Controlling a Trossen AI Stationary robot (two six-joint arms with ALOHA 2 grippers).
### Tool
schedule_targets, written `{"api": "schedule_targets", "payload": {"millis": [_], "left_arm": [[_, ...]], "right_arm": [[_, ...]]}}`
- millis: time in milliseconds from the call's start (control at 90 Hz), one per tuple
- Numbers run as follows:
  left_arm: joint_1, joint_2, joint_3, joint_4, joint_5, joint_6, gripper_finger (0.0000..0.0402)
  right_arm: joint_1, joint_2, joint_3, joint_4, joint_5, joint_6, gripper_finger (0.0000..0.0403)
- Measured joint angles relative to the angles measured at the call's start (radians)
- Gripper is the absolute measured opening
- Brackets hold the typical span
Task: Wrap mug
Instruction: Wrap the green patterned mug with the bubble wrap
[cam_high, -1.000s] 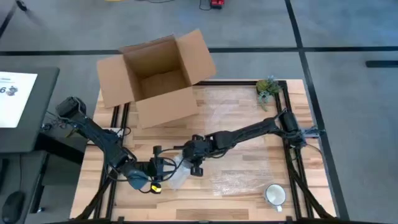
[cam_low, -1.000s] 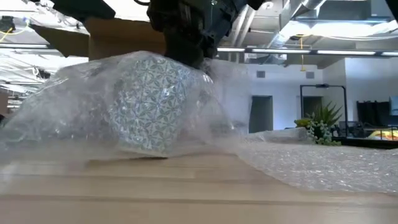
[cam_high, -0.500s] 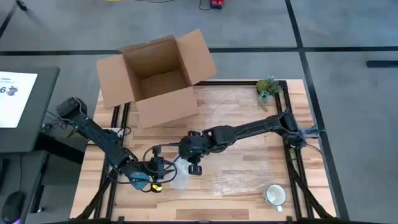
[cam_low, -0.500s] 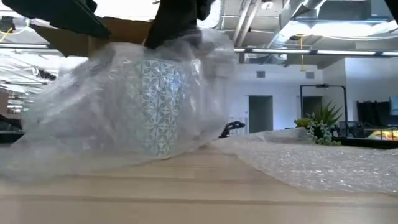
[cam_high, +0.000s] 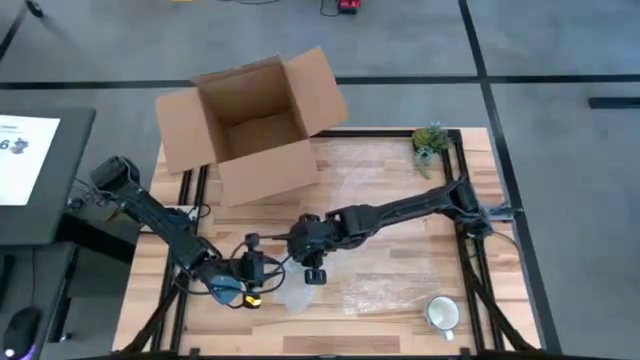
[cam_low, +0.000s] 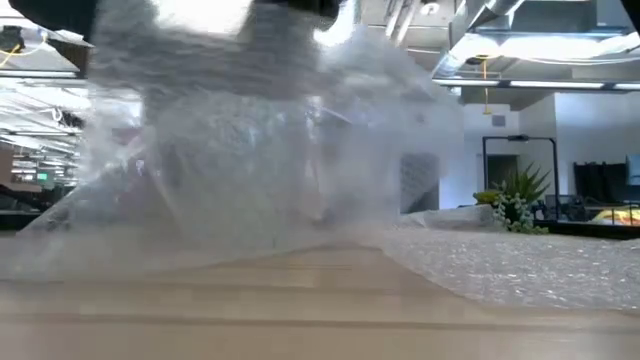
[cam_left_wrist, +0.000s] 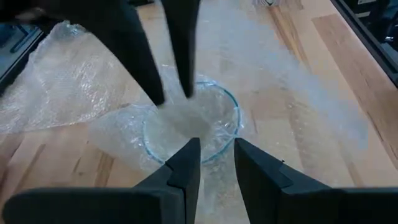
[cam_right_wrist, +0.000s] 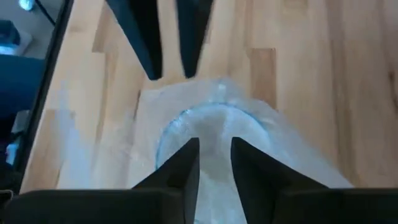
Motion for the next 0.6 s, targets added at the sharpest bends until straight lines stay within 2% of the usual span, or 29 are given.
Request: {"api": "schedule_targets", "payload": {"millis": [122, 256, 467, 600], "left_arm": [[-0.003, 0.000, 0.000, 0.010, 0.000, -0.002, 0.0077], [-0.008, 0.000, 0.000, 0.013, 0.000, 0.002, 0.0077], [-0.011, 0.000, 0.000, -0.006, 0.000, -0.010, 0.0077], [-0.013, 0.000, 0.000, -0.006, 0.001, -0.014, 0.0077]], "right_arm": [[-0.003, 0.002, -0.004, -0.017, 0.010, -0.027, 0.0067], [0.033, -0.068, -0.003, -0.101, 0.013, -0.062, 0.0067], [0.190, -0.108, -0.009, -0.324, 0.009, -0.107, 0.0067], [0.296, -0.100, -0.103, -0.310, 0.009, -0.116, 0.0078]]}}
